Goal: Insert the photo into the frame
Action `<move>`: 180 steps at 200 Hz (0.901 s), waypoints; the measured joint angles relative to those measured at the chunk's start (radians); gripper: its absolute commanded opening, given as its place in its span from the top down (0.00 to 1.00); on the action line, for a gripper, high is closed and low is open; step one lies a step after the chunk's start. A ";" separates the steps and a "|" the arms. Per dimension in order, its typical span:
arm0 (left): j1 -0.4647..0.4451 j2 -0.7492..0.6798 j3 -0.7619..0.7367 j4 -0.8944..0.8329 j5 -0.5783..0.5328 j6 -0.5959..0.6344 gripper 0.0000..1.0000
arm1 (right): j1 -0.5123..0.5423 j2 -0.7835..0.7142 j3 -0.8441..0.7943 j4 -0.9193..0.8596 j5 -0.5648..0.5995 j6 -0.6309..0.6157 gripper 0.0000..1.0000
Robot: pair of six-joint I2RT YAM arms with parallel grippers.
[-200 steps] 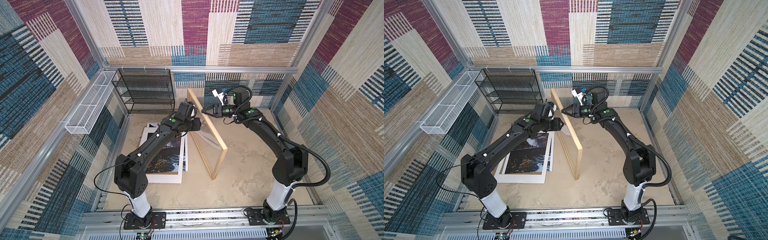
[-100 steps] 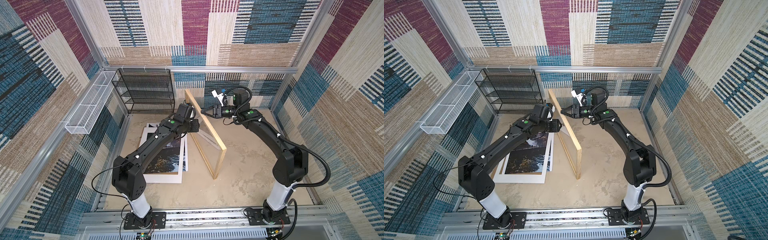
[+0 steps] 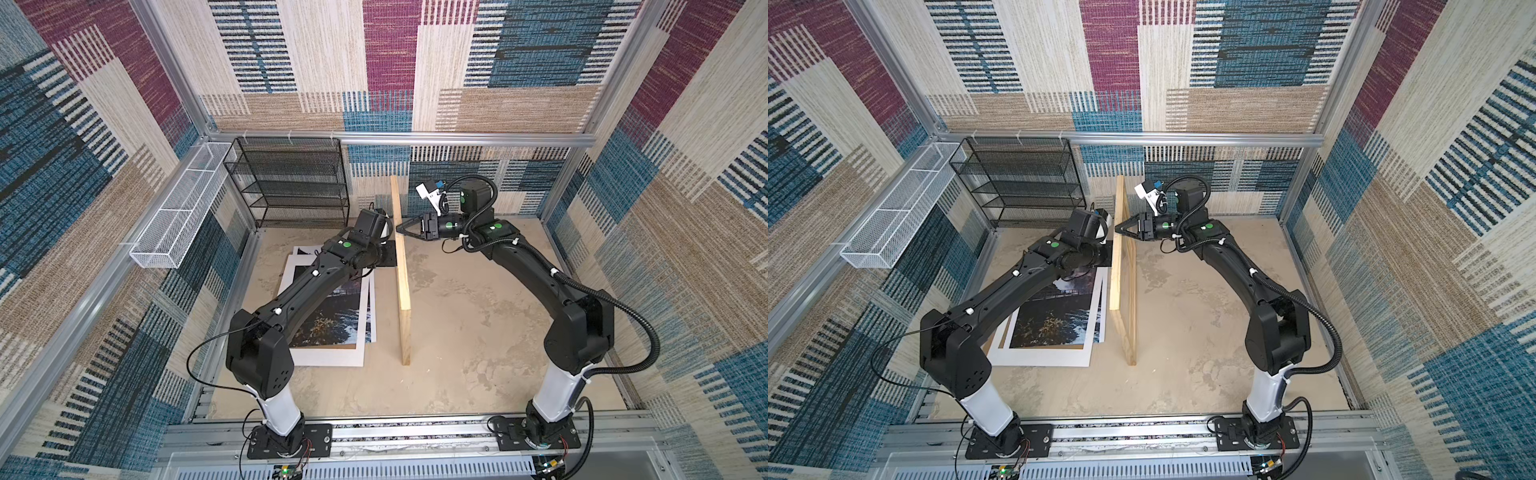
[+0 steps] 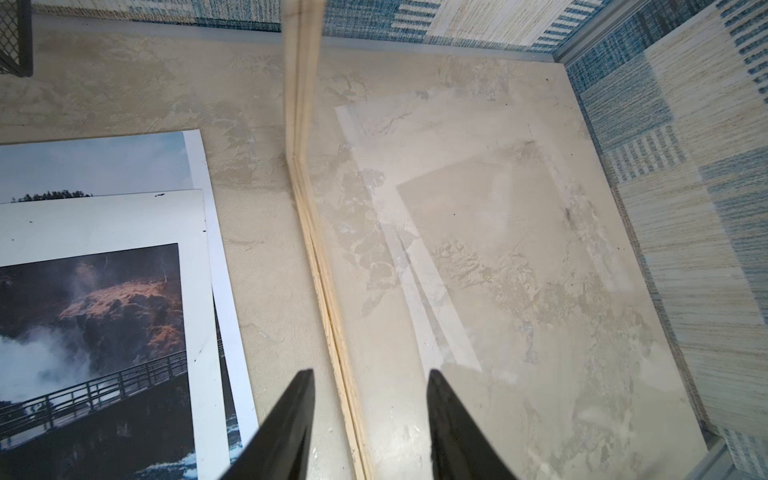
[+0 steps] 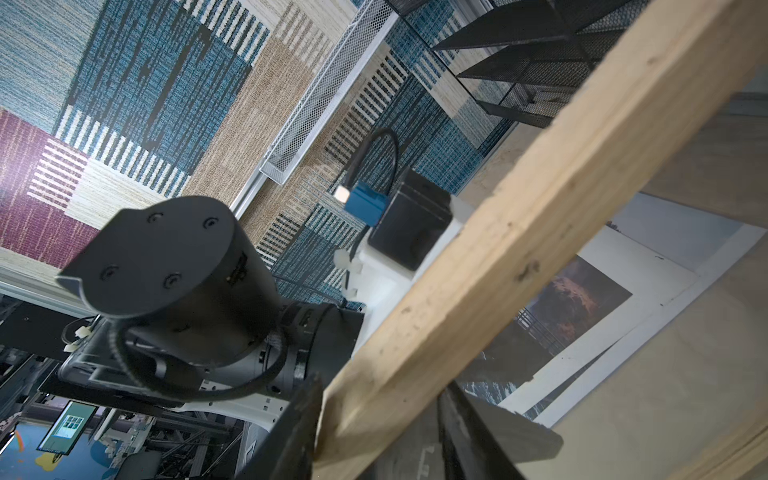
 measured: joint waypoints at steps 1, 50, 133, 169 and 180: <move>0.000 0.001 0.000 0.000 0.001 0.000 0.53 | 0.000 0.000 0.000 0.000 0.000 0.000 0.54; -0.002 0.006 0.000 0.002 0.023 0.000 0.53 | 0.002 0.005 0.019 -0.037 0.000 0.003 0.53; -0.002 0.006 0.013 0.001 0.026 -0.001 0.53 | 0.002 0.016 0.055 -0.056 0.000 0.003 0.45; -0.002 0.008 0.017 0.000 0.027 0.000 0.53 | 0.008 0.019 0.053 -0.071 0.002 -0.008 0.46; -0.002 0.009 0.019 0.000 0.027 0.000 0.53 | 0.009 0.021 0.054 -0.076 0.002 -0.011 0.46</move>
